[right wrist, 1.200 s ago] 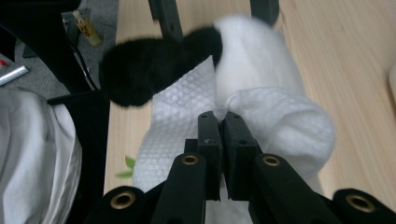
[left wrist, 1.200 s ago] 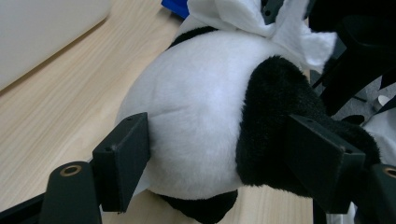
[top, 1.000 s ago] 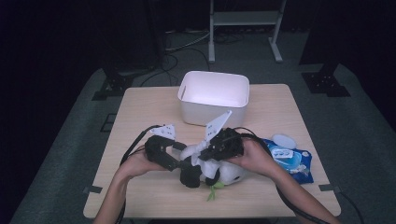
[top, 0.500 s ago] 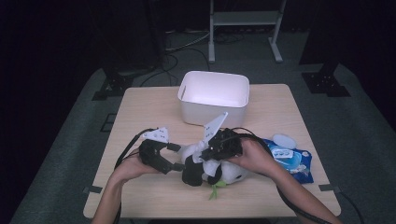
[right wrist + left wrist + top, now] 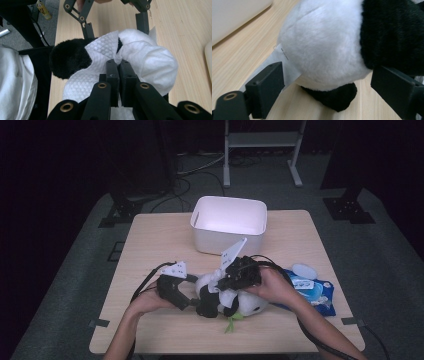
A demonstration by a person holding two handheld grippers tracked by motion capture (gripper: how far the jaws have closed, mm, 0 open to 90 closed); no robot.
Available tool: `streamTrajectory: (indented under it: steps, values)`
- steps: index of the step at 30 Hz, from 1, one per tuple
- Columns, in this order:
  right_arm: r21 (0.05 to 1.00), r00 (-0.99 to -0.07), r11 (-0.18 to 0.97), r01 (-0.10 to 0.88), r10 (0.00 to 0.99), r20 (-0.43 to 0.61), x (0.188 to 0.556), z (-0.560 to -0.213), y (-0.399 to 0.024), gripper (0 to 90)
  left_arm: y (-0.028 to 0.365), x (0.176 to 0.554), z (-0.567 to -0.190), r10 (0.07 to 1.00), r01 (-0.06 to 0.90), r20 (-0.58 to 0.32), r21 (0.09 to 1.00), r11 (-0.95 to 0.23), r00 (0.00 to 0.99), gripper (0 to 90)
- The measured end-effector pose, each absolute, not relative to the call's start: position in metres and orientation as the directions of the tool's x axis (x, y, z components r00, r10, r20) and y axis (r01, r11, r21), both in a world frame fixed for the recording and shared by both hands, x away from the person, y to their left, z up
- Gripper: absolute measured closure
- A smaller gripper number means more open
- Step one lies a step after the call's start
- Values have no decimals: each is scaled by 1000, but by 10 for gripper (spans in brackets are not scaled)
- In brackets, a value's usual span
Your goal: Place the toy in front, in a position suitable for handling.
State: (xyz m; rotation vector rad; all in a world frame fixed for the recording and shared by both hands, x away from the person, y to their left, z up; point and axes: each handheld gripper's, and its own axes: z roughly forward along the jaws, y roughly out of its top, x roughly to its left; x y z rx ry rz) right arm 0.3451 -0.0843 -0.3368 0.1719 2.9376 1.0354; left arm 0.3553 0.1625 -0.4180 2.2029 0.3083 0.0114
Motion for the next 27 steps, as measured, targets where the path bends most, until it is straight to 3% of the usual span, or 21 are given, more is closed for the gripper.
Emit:
streamTrajectory:
  steps: [5, 13, 27]
  values:
    - [628, -994, 772, 98, 107, 23, 347, -338, -83, 864, 162, 358, -424, 184, 186, -100, 820, -542, 978, 90]
    - [636, -993, 764, 108, 109, 37, 347, -336, -82, 862, 168, 359, -415, 186, 200, -117, 821, -534, 976, 409]
    - [689, -994, 718, 99, 100, 39, 345, -324, -82, 862, 180, 350, -379, 208, 184, -80, 816, -548, 975, 495]
